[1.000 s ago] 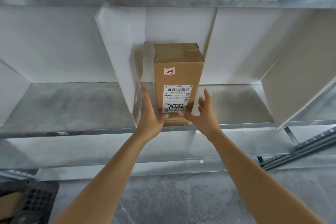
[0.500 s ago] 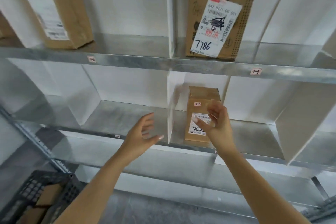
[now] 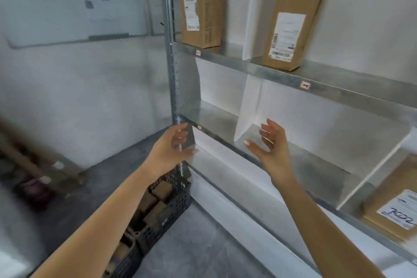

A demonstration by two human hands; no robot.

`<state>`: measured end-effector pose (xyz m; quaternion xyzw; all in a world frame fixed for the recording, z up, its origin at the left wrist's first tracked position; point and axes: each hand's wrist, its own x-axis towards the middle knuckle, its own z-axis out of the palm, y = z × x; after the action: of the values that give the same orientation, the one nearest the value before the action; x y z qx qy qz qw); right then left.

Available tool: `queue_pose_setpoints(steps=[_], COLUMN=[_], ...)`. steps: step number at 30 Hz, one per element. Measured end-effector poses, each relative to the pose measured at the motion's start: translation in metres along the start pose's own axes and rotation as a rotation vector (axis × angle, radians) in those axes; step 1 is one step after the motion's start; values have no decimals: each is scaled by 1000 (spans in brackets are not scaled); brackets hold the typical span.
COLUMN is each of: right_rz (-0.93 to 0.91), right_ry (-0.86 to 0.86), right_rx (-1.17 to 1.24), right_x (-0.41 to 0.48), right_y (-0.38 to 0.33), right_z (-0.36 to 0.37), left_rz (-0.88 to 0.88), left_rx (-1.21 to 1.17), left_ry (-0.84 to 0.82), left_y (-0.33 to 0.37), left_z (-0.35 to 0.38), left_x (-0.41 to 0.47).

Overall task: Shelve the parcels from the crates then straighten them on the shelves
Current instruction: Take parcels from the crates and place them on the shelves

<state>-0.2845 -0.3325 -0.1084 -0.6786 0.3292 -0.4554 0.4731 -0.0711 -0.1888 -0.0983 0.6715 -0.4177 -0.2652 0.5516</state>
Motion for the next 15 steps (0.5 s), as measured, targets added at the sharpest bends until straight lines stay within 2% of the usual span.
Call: queue_pose_setpoints(steps=[7, 15], right_rz=[-3, 45], right_ry=[-246, -562], right_rx=[5, -2], right_x=[17, 77], right_y=[11, 70], right_z=[158, 287], left_rz=[-99, -291], left_rx=[104, 126], left_ry=[227, 394], left_y=[-61, -145], left_z=[-143, -213], left_x=[-6, 24])
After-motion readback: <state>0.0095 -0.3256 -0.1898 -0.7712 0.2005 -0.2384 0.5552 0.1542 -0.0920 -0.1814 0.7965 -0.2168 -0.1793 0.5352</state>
